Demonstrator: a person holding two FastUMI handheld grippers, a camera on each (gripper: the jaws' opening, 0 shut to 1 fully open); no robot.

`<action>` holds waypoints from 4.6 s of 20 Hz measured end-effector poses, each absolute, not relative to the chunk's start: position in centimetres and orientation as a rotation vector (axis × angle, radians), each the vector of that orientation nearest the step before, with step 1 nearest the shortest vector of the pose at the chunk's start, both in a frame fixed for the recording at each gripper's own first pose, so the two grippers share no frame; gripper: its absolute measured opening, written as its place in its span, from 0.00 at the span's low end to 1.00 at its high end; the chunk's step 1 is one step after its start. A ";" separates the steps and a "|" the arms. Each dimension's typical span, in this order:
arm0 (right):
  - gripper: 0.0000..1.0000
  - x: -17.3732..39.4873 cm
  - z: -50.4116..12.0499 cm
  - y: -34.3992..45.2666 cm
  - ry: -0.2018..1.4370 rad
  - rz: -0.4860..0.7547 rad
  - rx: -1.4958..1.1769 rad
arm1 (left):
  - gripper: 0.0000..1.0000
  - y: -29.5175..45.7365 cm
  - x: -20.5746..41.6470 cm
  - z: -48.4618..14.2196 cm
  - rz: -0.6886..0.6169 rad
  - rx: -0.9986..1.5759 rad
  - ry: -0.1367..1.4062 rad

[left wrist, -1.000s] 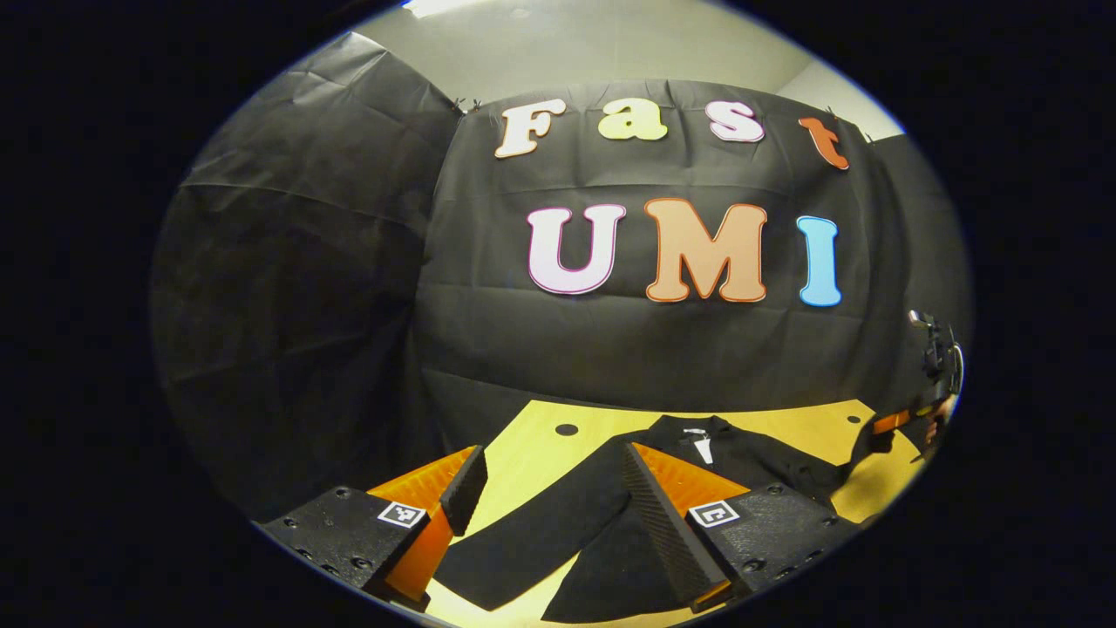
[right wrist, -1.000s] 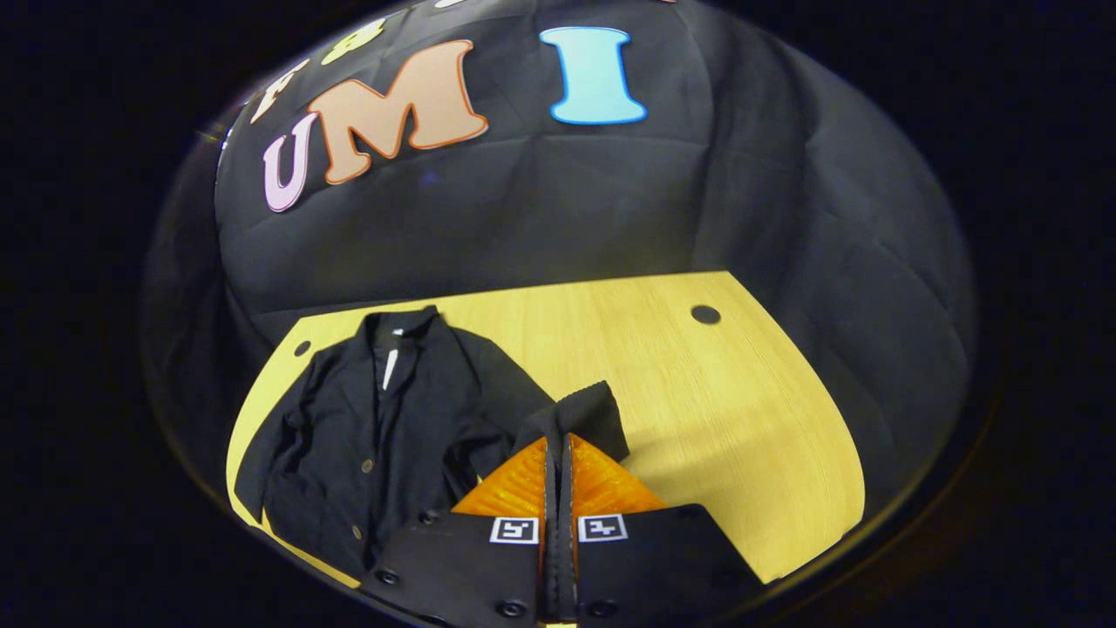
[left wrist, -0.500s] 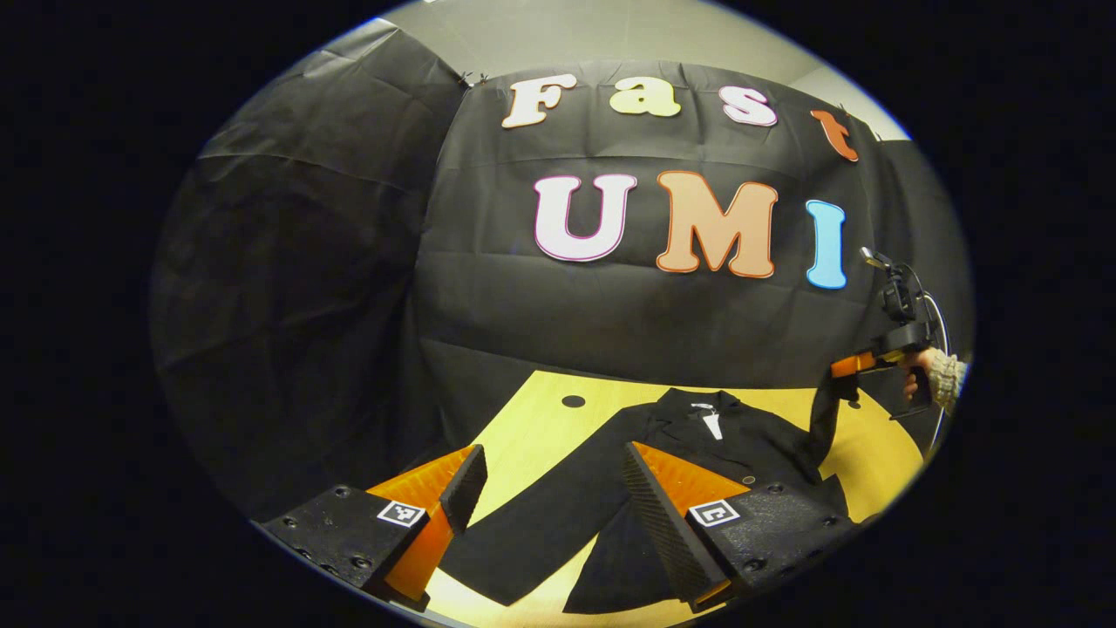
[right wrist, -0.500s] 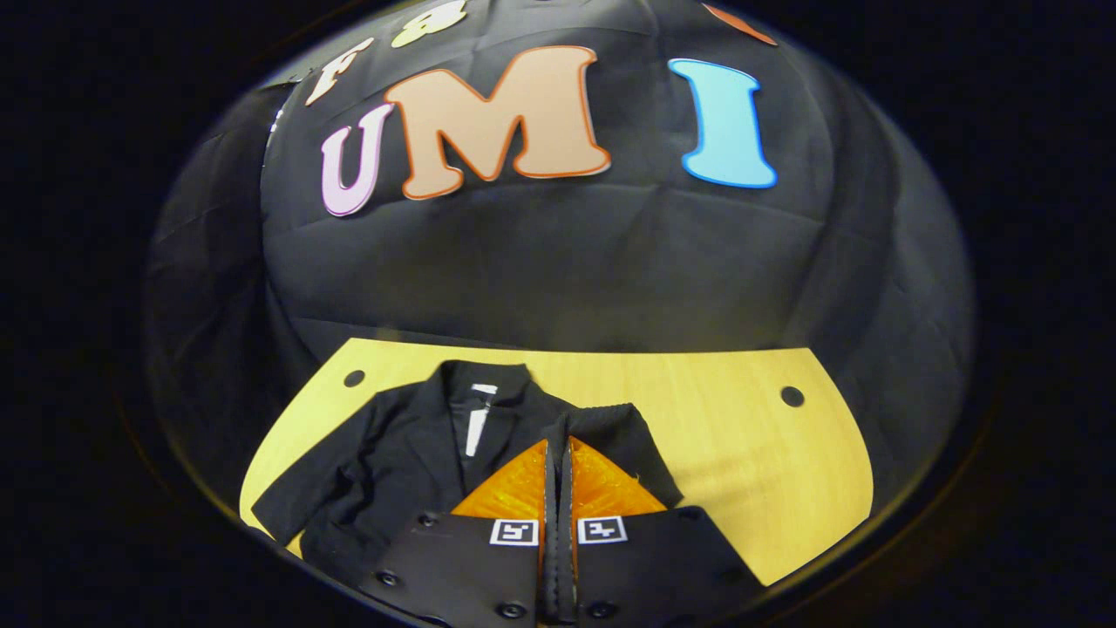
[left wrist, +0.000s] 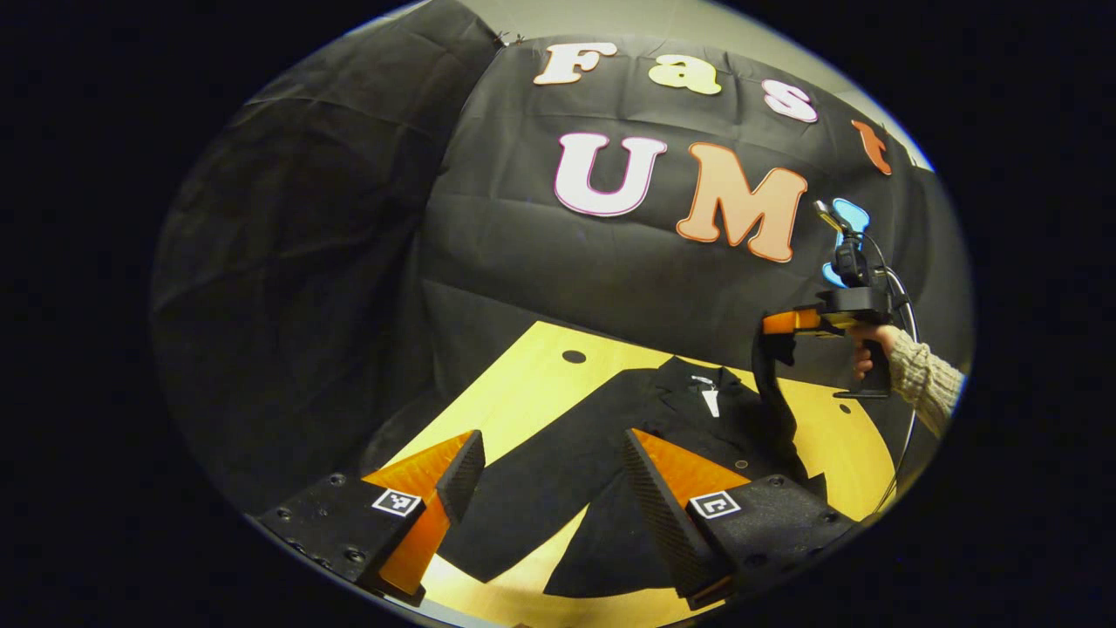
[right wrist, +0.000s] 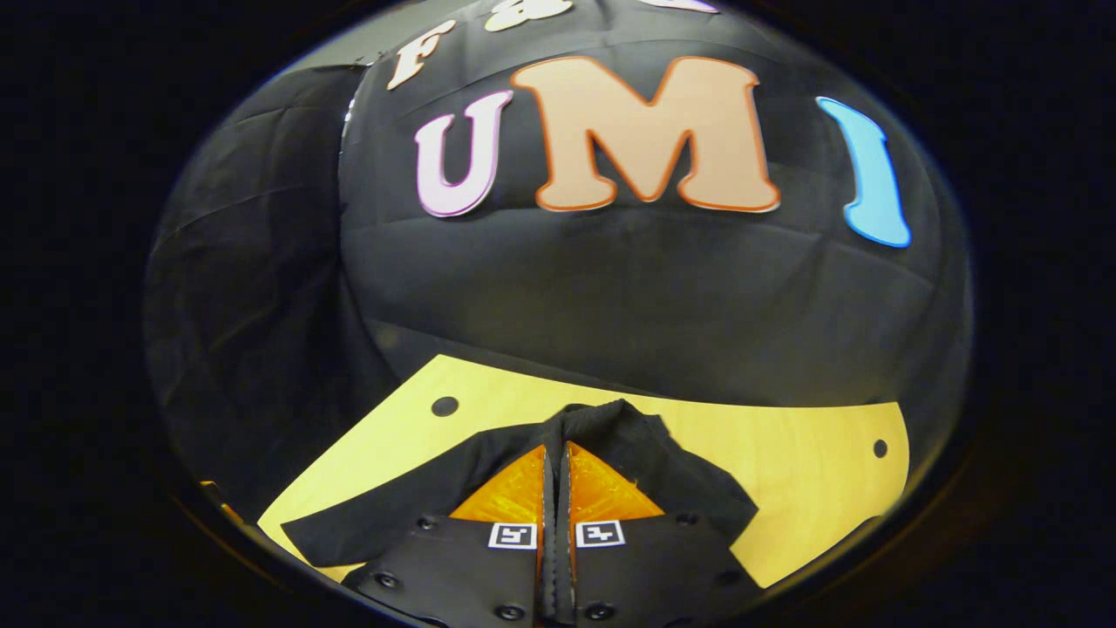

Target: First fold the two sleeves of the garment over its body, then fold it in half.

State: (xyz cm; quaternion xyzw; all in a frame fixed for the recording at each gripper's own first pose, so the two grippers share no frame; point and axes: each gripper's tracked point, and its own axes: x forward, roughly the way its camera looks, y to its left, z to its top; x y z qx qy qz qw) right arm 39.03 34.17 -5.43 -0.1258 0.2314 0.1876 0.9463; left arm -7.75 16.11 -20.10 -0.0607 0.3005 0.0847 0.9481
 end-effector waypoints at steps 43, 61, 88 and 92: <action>0.99 36.6 -15.8 42.1 0.624 0.560 -0.185 | 0.96 21.7 -17.3 -34.0 0.561 -0.194 0.910; 0.94 23.4 -0.1 19.9 0.259 0.240 -0.057 | 0.92 21.9 -16.7 -37.4 0.341 0.112 0.968; 0.97 13.5 -4.7 11.3 0.337 0.033 0.026 | 0.00 19.9 -16.3 -38.0 0.270 0.054 0.904; 0.98 13.3 -5.2 11.1 0.337 0.024 0.033 | 0.00 20.0 -16.0 -37.9 0.266 0.055 0.930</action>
